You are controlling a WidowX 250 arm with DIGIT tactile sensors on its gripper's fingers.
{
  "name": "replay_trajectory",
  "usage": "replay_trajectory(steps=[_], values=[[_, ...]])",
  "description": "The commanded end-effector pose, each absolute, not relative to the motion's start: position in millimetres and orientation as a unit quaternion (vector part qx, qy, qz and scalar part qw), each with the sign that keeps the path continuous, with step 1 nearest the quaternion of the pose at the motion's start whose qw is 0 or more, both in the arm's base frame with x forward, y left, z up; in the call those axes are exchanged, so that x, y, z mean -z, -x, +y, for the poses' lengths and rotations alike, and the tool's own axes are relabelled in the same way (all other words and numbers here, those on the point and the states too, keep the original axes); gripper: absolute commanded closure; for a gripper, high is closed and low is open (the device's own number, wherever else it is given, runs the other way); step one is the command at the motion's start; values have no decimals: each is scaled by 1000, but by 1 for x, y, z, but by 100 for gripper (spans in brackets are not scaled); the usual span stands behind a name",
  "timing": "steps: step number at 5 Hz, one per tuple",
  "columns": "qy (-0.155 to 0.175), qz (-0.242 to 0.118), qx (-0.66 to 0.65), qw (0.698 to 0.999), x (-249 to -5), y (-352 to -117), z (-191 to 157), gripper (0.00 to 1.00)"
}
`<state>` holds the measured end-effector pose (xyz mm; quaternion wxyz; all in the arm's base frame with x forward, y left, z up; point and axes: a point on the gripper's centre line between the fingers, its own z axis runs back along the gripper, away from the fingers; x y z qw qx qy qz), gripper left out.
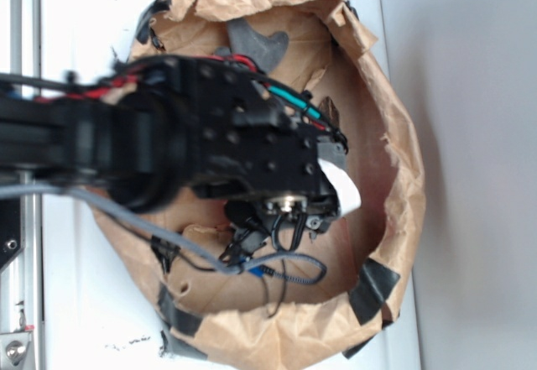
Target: Grab the carrot.
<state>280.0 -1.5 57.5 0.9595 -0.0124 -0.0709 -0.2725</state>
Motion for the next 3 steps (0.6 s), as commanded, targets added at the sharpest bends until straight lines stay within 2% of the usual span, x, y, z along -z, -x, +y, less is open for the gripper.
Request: replay_trajectory(steps=[1, 2, 3], values=[[31, -141, 228, 963, -146, -272, 6, 100], [28, -145, 218, 965, -163, -262, 7, 100], [-12, -92, 205, 974, -164, -257, 2, 41]])
